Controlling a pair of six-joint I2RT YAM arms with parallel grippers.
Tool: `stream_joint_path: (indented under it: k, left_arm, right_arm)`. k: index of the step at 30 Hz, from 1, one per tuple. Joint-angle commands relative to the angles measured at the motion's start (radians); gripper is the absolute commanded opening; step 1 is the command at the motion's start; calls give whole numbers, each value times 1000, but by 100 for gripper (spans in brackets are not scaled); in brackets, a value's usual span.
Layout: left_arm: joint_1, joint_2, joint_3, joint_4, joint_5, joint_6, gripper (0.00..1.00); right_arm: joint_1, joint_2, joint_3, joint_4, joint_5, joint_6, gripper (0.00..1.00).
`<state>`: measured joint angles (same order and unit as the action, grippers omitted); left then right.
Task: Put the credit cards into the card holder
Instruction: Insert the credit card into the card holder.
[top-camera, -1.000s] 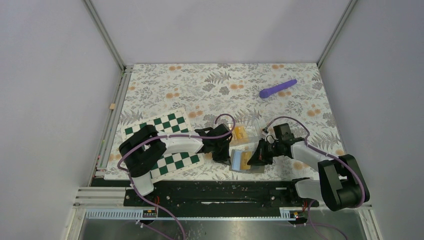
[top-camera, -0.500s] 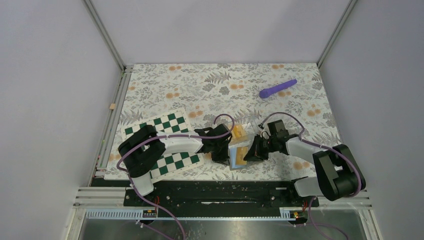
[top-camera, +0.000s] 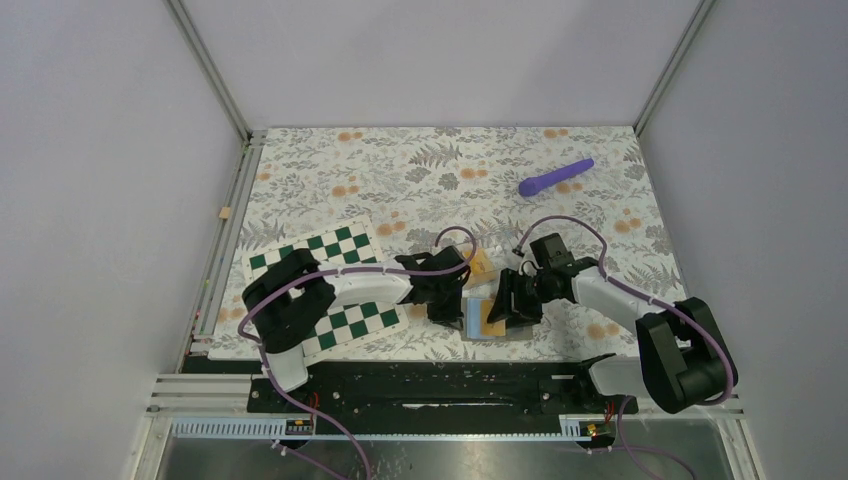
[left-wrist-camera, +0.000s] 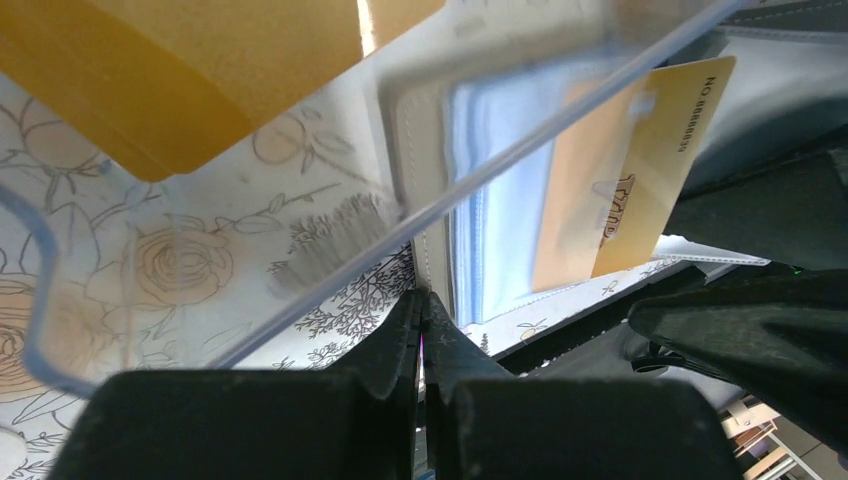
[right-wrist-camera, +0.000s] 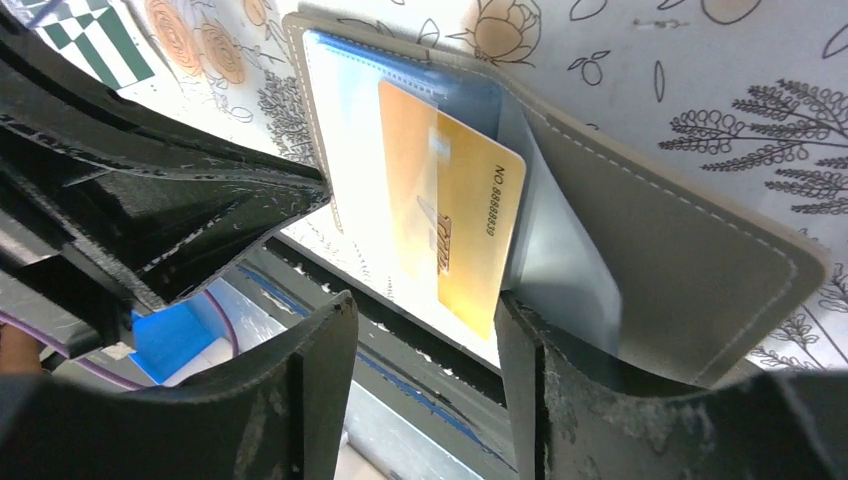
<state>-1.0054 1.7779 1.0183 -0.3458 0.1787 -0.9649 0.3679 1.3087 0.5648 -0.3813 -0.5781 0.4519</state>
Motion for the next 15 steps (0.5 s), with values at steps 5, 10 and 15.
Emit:
stream_joint_path:
  k: [5, 10, 15]
  left_arm:
    - [-4, 51, 102, -36, -30, 36, 0]
    - [-5, 57, 118, -46, -27, 41, 0]
    - [-4, 48, 113, -45, -28, 41, 0]
  right_arm:
    - [9, 47, 7, 29, -14, -56, 60]
    - [22, 41, -8, 96, -80, -11, 60]
    - [68, 24, -8, 174, -96, 41, 61]
